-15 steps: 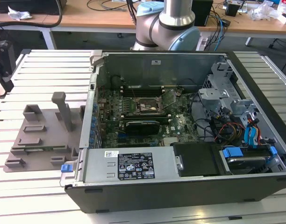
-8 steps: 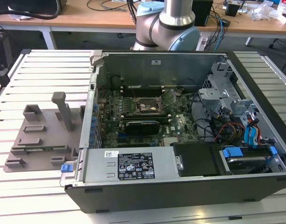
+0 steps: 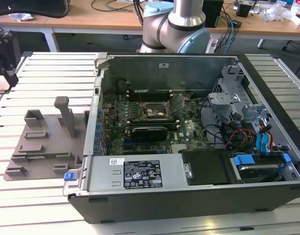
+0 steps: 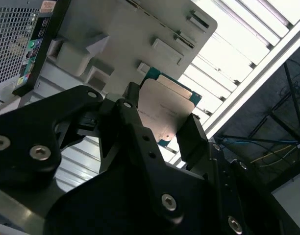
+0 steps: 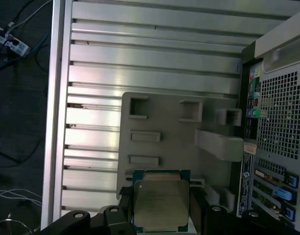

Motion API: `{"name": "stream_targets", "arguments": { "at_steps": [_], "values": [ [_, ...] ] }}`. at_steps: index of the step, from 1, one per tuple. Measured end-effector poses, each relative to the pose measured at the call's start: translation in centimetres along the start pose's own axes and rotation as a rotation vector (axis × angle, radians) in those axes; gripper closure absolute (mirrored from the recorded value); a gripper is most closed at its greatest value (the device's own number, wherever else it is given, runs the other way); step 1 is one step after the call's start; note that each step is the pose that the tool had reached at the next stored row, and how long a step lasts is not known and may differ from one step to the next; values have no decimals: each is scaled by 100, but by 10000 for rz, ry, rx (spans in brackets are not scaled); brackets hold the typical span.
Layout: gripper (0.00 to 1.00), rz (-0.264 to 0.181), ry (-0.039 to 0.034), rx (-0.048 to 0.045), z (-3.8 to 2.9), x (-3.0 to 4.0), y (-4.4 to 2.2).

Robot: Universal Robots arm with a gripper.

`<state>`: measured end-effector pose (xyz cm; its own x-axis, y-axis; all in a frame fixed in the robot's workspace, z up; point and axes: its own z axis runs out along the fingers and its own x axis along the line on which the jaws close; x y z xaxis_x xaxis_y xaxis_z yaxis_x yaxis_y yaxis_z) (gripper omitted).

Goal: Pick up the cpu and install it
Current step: 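Pick up the cpu and move it towards the insertion slot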

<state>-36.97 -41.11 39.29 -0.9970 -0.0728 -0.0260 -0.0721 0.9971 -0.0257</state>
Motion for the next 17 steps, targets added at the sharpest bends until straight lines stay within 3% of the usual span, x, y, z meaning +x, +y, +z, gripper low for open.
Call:
{"name": "stream_targets", "arguments": {
  "at_steps": [17],
  "values": [
    [45,-1,7,-1,15,-510,-37]
  ]
}}
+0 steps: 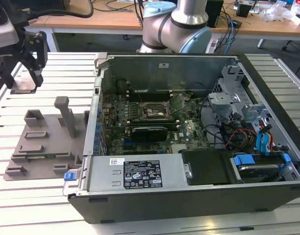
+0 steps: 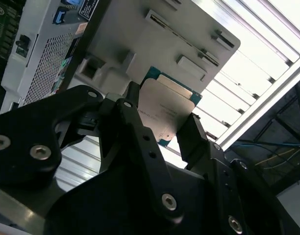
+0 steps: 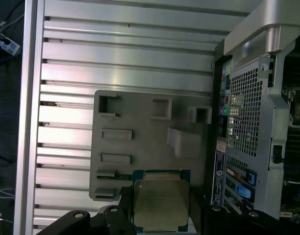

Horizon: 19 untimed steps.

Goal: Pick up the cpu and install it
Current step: 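Pick up the cpu and move it towards the insertion slot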

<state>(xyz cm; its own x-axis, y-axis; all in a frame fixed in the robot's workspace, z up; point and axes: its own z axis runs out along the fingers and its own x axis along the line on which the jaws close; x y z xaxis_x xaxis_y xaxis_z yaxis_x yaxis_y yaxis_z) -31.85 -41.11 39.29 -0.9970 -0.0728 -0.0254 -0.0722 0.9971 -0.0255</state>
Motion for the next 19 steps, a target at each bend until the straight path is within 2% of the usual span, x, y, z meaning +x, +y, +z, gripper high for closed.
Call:
{"name": "stream_targets", "arguments": {
  "at_steps": [5,9,16,19],
  "values": [
    [45,1,1,0,3,-93,-7],
    [45,0,5,0,6,-240,-17],
    [45,0,9,-1,11,-421,-30],
    [45,0,9,-1,13,-463,-33]
  ]
}}
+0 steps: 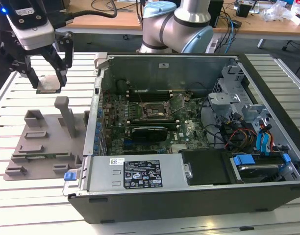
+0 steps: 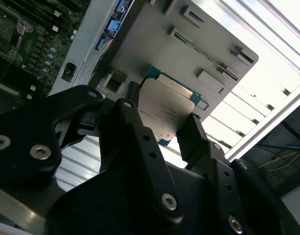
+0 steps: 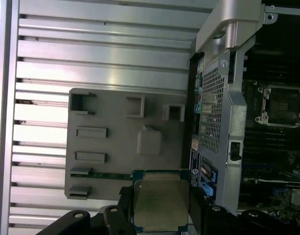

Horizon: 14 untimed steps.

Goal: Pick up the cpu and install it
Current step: 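Pick up the cpu and move it towards the insertion slot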

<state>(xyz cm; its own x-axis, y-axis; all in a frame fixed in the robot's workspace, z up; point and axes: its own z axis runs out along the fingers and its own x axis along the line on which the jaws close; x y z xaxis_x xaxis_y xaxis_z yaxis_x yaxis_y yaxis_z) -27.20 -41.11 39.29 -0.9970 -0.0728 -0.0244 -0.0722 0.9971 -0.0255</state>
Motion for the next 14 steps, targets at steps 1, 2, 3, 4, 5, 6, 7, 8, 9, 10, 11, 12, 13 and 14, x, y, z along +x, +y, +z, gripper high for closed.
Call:
{"name": "stream_targets", "arguments": {
  "at_steps": [1,2,3,4,5,6,7,8,9,10,11,12,13,14],
  "values": [
    [45,0,0,1,0,-17,-1],
    [45,0,1,0,1,-36,-2],
    [45,1,1,0,1,-51,-4],
    [45,0,0,0,2,-59,-4],
    [45,1,0,0,2,-69,-5],
    [45,1,0,0,2,-82,-6],
    [45,0,0,0,3,-102,-7],
    [45,1,1,0,3,-121,-9],
    [45,1,1,0,4,-147,-11],
    [45,0,2,0,4,-165,-12],
    [45,0,3,0,5,-188,-14],
    [45,-1,4,0,5,-215,-16],
    [45,0,4,0,6,-233,-17],
    [45,0,5,0,7,-262,-19]
  ]
}}
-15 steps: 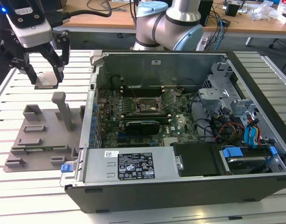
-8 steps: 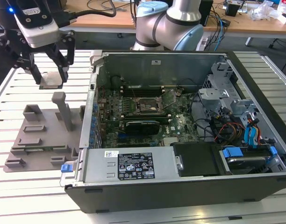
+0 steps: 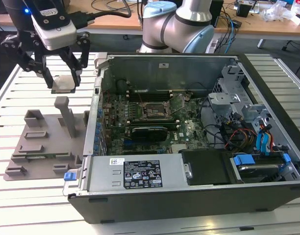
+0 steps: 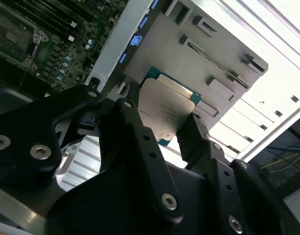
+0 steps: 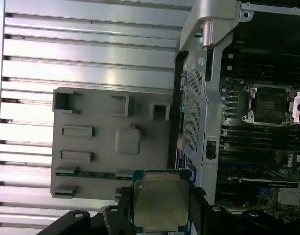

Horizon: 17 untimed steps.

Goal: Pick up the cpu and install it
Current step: 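Pick up the cpu and move it towards the insertion slot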

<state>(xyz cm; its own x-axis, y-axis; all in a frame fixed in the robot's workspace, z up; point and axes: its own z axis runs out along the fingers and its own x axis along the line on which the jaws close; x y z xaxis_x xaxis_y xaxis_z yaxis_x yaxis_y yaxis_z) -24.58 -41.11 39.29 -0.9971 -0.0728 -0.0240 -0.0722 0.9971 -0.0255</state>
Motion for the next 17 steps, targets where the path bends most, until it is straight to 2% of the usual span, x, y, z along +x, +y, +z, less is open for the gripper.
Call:
{"name": "stream_targets", "arguments": {
  "at_steps": [4,12,17],
  "values": [
    [45,1,1,0,2,-75,-5],
    [45,0,11,-1,13,-295,-21],
    [45,0,16,0,37,-362,-25]
  ]
}}
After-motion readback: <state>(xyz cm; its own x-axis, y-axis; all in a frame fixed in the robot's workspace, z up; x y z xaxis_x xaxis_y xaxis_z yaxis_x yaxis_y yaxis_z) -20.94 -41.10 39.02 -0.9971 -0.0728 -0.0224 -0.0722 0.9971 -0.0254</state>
